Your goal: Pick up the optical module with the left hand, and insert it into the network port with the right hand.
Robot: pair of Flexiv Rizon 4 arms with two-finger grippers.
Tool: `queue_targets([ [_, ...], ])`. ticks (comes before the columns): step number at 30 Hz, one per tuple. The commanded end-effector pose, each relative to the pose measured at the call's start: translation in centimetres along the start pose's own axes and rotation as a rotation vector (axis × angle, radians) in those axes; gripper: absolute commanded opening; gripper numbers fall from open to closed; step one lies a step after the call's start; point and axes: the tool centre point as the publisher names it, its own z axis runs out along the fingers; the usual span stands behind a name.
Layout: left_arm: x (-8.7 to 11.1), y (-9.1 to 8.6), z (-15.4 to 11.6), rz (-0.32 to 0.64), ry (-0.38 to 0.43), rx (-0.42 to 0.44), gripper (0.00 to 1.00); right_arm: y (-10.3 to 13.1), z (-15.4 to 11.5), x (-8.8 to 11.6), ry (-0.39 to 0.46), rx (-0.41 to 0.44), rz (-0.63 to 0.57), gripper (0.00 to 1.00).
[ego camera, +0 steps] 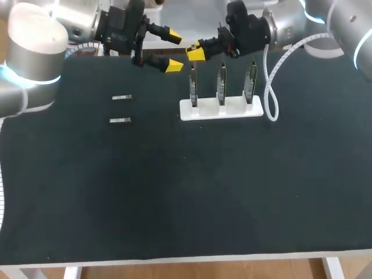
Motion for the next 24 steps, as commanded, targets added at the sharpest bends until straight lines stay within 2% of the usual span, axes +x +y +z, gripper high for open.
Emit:
queue_targets([
  [1,0.01,0.17,0.02,0.001,0.001,0.003,1.00,-1.17,0.17,0.16,-0.001,-0.037,0.005,0.00],
  [17,0.01,0.17,0.02,0.001,0.001,0.003,1.00,-1.81,-0.06,-0.14,0.000,-0.024,0.002,0.00],
  [24,0.01,0.17,0.02,0.001,0.001,0.003,1.00,-1.83,0.12,0.40,-0.001,-0.027,0.016,0.00],
])
